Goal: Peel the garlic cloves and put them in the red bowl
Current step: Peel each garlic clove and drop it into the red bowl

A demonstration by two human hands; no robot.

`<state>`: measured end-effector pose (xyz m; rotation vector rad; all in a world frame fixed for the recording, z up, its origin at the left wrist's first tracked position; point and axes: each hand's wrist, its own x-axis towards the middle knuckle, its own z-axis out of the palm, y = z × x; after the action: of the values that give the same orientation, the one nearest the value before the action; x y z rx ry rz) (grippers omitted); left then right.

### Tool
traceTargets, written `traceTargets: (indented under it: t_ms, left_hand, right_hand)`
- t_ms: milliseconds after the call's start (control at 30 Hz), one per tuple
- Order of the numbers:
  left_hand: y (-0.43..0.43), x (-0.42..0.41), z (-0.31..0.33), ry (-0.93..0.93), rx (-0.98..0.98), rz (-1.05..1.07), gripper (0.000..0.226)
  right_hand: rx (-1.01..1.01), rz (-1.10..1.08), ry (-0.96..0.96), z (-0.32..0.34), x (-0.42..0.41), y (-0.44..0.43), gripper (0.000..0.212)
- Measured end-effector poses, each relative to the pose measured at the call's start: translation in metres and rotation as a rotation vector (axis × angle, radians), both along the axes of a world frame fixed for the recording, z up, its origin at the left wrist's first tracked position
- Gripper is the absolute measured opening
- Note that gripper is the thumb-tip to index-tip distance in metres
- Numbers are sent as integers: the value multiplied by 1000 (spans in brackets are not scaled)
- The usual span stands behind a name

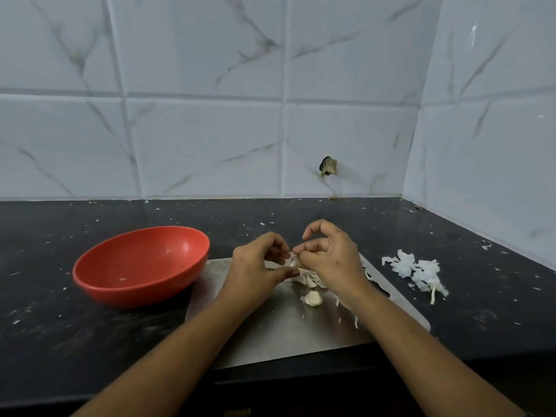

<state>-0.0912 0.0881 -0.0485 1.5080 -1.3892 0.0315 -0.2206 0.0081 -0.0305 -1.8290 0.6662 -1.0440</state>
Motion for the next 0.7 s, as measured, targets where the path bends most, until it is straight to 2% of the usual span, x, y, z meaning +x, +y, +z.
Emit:
traceTargets:
  t_ms: [167, 433, 700]
  left_hand:
    - [-1, -1, -1, -75, 55, 49, 14]
    - [1, -1, 2, -23, -44, 56, 7]
    - [1, -1, 2, -85, -69, 20, 9]
  right_hand:
    - [68, 30, -73, 1, -3, 0, 25]
    - [240, 174, -54, -2, 0, 1, 25]
    - [130, 203, -69, -2, -4, 1, 18]
